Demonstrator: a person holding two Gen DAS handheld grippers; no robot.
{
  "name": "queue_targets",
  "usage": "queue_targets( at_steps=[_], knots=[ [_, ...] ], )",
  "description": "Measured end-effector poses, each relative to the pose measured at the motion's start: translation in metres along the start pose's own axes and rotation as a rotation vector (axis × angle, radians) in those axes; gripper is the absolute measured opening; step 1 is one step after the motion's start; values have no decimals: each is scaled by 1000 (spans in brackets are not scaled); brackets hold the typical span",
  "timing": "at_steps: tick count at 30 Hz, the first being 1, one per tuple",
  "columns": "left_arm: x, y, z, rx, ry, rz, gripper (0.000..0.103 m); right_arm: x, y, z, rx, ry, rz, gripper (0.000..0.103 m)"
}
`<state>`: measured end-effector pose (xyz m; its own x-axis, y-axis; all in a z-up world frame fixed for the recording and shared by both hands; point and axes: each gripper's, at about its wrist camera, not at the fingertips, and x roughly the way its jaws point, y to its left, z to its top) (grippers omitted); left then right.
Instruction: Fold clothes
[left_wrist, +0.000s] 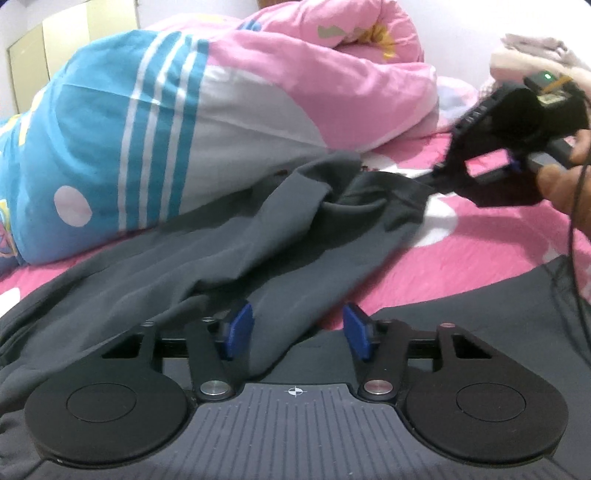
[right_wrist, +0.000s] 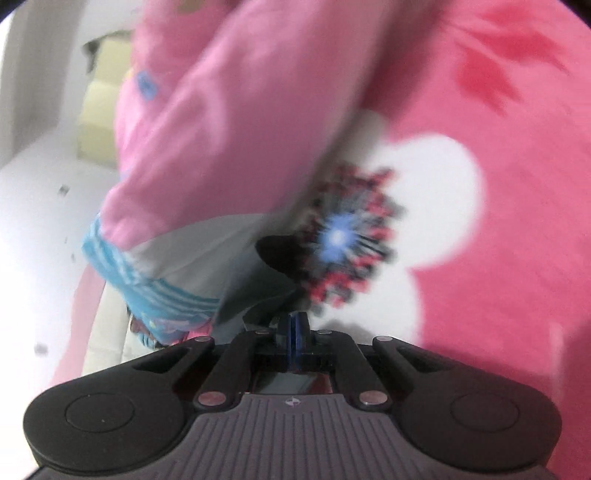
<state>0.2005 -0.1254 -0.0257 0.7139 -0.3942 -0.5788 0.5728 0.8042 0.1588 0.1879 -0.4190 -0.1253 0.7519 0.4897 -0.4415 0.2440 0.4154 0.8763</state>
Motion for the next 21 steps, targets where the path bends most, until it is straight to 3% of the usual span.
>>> queue_targets(
  at_steps=[3,7,9,11,16,18,20,21],
  knots=[
    [2,0,-4,4,-2,8,38,-7,-15,-1,42,25,-7,3],
    [3,2,-4,-7,-11,9,23,-19,-3,-1,-45,12,-2,6],
    [2,3,-4,-17,-23,9,19,-21,11,-2,-133,4,-14,17],
    [1,4,-3,-27,-36,9,15,-18,25,-4,-229,6,-46,48],
    [0,6,-2,-49,-53,5,9,5,51,-14,-485,60,-191,54],
    [-2,9,-2,-62,-60,-1,7,11,55,-19,-548,66,-225,49],
    [-8,12,-2,-70,-72,-7,5,14,59,-23,-579,77,-239,3],
    [-11,13,-2,-74,-77,-9,4,13,60,-24,-574,86,-233,2]
  ],
)
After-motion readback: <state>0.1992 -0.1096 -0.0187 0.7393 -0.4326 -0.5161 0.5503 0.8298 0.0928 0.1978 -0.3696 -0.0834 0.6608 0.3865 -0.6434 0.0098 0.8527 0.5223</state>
